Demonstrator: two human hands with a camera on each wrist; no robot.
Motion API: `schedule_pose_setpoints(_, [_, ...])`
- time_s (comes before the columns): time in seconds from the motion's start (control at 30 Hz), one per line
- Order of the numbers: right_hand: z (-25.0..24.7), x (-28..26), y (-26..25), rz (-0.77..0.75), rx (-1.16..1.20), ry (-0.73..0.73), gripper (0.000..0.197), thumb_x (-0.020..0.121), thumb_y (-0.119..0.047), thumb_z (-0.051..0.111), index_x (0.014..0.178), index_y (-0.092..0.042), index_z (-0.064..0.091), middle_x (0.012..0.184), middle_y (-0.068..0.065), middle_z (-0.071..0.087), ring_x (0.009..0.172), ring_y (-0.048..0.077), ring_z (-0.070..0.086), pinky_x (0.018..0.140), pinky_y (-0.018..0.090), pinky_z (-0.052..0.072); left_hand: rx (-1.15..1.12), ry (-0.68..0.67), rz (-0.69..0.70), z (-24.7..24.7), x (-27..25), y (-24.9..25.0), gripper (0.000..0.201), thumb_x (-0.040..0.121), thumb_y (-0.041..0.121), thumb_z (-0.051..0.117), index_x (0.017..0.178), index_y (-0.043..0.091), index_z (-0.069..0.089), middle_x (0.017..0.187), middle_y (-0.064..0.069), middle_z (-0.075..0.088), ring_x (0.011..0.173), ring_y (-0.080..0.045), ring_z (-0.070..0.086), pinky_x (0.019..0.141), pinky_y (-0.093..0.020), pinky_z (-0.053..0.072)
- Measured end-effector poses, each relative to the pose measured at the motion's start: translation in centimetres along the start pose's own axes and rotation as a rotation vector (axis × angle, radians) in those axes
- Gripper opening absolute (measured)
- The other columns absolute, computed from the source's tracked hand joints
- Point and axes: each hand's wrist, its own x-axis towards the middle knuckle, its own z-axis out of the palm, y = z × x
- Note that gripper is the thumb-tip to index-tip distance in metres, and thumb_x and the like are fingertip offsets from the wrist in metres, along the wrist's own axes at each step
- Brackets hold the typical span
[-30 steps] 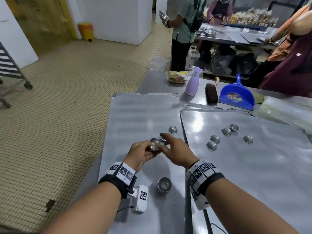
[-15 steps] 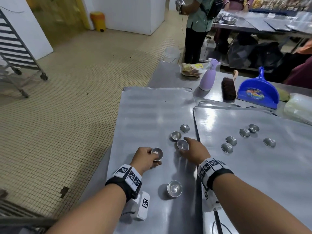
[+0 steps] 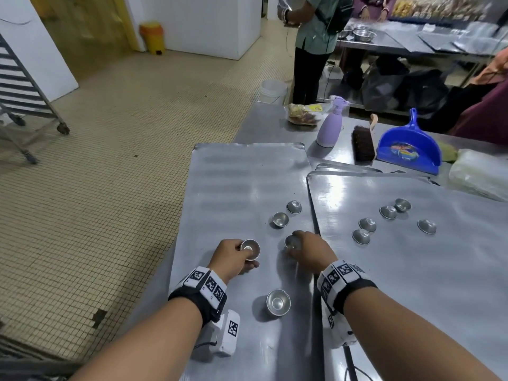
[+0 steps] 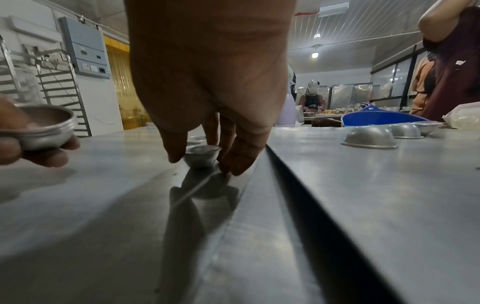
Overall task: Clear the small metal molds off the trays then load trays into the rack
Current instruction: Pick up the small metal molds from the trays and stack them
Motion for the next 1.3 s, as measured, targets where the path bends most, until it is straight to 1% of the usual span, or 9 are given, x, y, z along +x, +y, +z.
schedule_pose_setpoints(0.2, [-1.3, -2.7, -2.0, -0.119, 0.221, 0.197, 0.048, 0.084, -0.050, 0.066, 0.127, -0.030, 0.058, 0.114, -0.005, 0.069, 0.093, 0.018, 0.066, 0.085, 0.036, 0.053, -0.089, 0.013, 0.038, 1.7, -0.7, 1.6, 0.013, 0.092, 0.003, 0.059, 0.099, -0.002, 0.068, 0.086, -0.017, 0.075, 0.072, -0.022, 0.077, 0.060, -0.024, 0.056])
schedule_pose_setpoints(0.3, [-1.9, -3.5, -3.3, -0.179, 0.274, 0.214, 0.051, 0.082, -0.054, 0.065, 0.128, -0.034, 0.053, 0.113, -0.011, 0.069, 0.094, 0.013, 0.067, 0.085, 0.037, 0.054, -0.295, -0.025, 0.053, 2.4, -0.9, 2.6, 0.015, 0.089, -0.005, 0.057, 0.095, -0.015, 0.066, 0.089, -0.025, 0.069, 0.080, -0.034, 0.074, 0.075, -0.036, 0.063])
schedule_pose_setpoints(0.37, [-2.1, -3.8, -4.1, -0.190, 0.286, 0.217, 0.053, 0.081, -0.055, 0.065, 0.129, -0.036, 0.052, 0.117, -0.012, 0.068, 0.099, 0.012, 0.068, 0.088, 0.038, 0.055, -0.394, -0.037, 0.039, 2.7, -1.1, 3.2, 0.019, 0.090, -0.003, 0.051, 0.094, -0.015, 0.065, 0.087, -0.027, 0.067, 0.081, -0.036, 0.071, 0.075, -0.039, 0.063])
schedule_pose_setpoints(0.57, [-1.4, -3.5, -5.5, -0.181, 0.240, 0.231, 0.053, 0.086, -0.051, 0.068, 0.133, -0.036, 0.049, 0.122, -0.006, 0.068, 0.107, 0.015, 0.067, 0.089, 0.035, 0.054, -0.538, -0.120, -0.007, 2.4, -1.9, 4.2, 0.030, 0.098, 0.012, 0.039, 0.084, 0.001, 0.063, 0.071, -0.013, 0.072, 0.059, -0.019, 0.068, 0.083, -0.044, 0.056])
schedule_pose_setpoints(0.73, [-0.5, -3.7, -6.2, -0.144, 0.245, 0.227, 0.065, 0.087, -0.058, 0.065, 0.144, -0.033, 0.046, 0.135, -0.011, 0.061, 0.108, 0.012, 0.066, 0.087, 0.028, 0.050, -0.527, -0.118, -0.023, 0.6, -0.6, 2.7, 0.027, 0.097, 0.014, 0.046, 0.088, -0.002, 0.066, 0.081, -0.020, 0.071, 0.071, -0.026, 0.070, 0.079, -0.041, 0.059])
schedule_pose_setpoints(0.83, [-0.4, -3.6, -5.1, -0.059, 0.244, 0.277, 0.054, 0.090, -0.056, 0.061, 0.138, -0.033, 0.053, 0.132, -0.011, 0.064, 0.101, 0.011, 0.067, 0.084, 0.029, 0.049, -0.506, -0.075, -0.054, -0.2, 0.6, 1.5, 0.023, 0.094, 0.017, 0.061, 0.098, -0.005, 0.068, 0.088, -0.023, 0.072, 0.078, -0.036, 0.074, 0.071, -0.035, 0.061])
schedule_pose_setpoints(0.9, [-0.6, -3.2, -3.7, 0.022, 0.202, 0.292, 0.049, 0.092, -0.052, 0.060, 0.135, -0.029, 0.056, 0.129, -0.006, 0.066, 0.101, 0.014, 0.067, 0.087, 0.032, 0.051, -0.445, -0.024, -0.072, -0.1, 1.3, 0.8, 0.023, 0.090, 0.012, 0.068, 0.100, -0.009, 0.068, 0.091, -0.026, 0.070, 0.071, -0.031, 0.075, 0.061, -0.028, 0.060])
schedule_pose_setpoints(1.03, [-1.4, -1.6, -1.8, 0.099, 0.112, 0.247, 0.047, 0.092, -0.049, 0.060, 0.132, -0.025, 0.059, 0.128, 0.000, 0.066, 0.108, 0.019, 0.065, 0.089, 0.032, 0.050, -0.270, 0.017, -0.052, 0.5, 2.0, 0.0, 0.008, 0.092, -0.002, 0.058, 0.092, -0.005, 0.066, 0.103, -0.035, 0.069, 0.062, -0.022, 0.075, 0.053, -0.021, 0.055])
schedule_pose_setpoints(1.3, [-1.8, 4.5, -1.5, -0.034, 0.006, 0.117, 0.058, 0.091, -0.044, 0.064, 0.143, -0.025, 0.046, 0.144, 0.004, 0.054, 0.127, 0.027, 0.054, 0.100, 0.039, 0.047, -0.152, 0.051, -0.021, 0.7, 3.1, 0.6, 0.014, 0.095, -0.003, 0.056, 0.082, -0.002, 0.061, 0.091, -0.020, 0.064, 0.063, -0.021, 0.075, 0.054, -0.018, 0.054])
